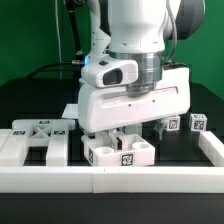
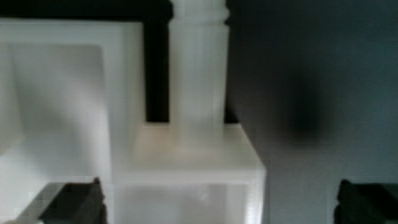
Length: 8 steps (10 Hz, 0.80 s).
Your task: Assemble chair
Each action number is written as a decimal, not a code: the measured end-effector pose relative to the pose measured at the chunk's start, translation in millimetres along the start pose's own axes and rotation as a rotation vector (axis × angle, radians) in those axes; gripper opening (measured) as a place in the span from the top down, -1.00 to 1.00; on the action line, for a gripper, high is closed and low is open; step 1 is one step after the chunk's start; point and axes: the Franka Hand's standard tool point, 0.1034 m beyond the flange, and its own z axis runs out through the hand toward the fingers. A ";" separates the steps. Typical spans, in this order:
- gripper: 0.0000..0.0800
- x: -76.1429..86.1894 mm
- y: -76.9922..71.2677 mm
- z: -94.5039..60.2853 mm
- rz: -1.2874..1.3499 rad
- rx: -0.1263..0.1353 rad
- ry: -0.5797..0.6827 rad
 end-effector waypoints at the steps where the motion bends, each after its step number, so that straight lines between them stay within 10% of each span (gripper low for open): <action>1: -0.32 0.2 -0.1 -0.2 0.000 0.000 0.000; 3: 0.02 0.5 -0.4 -0.2 -0.001 0.000 0.000; 5: 0.80 0.5 -0.5 -0.2 -0.001 0.000 0.000; 8: 0.91 1.4 -0.2 -0.9 -0.001 -0.001 0.002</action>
Offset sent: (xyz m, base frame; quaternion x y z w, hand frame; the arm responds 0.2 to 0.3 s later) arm 0.0000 0.0000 0.0000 0.0000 0.0000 0.0000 1.0000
